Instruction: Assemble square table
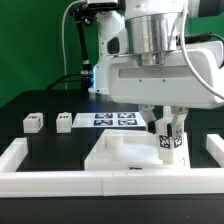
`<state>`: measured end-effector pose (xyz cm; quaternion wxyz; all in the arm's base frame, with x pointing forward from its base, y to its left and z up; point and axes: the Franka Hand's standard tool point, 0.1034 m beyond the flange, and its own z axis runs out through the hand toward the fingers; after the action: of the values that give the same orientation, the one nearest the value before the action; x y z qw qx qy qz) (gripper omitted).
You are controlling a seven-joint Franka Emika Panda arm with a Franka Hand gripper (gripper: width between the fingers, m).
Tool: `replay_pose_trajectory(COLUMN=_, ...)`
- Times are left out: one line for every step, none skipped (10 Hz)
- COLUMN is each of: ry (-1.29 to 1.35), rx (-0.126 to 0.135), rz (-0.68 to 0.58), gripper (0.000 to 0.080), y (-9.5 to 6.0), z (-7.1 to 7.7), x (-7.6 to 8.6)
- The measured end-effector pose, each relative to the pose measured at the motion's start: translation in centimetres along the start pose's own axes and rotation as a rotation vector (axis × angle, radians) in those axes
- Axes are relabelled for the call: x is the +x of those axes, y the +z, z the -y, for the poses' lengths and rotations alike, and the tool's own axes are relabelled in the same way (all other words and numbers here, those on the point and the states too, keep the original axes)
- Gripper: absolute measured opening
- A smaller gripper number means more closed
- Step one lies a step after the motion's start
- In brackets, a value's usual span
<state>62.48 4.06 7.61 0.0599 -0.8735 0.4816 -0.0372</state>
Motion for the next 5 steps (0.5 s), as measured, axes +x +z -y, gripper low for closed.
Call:
replay_pose_trajectory(ry=0.082, rx=-0.001, rz=0.0, gripper=0.029, y=0.04, z=0.2, x=-0.43)
replay_pose_trajectory(ry=0.158, rx=-0.003, rz=0.0, gripper=0.029, y=0.07, z=0.31, x=-0.68)
replay_pose_trajectory(ry=0.188, rx=-0.003, rz=0.003, gripper=0.029, y=0.08, z=0.26, x=-0.66)
replay_pose_trajectory(ry=0.214, rx=-0.001, rz=0.007, gripper=0.029, y=0.1, z=0.31, x=-0.78)
replay_pose_trajectory(ry=0.201, rx=0.0, rz=0.007, gripper=0.029, y=0.1, z=0.35, x=-0.83)
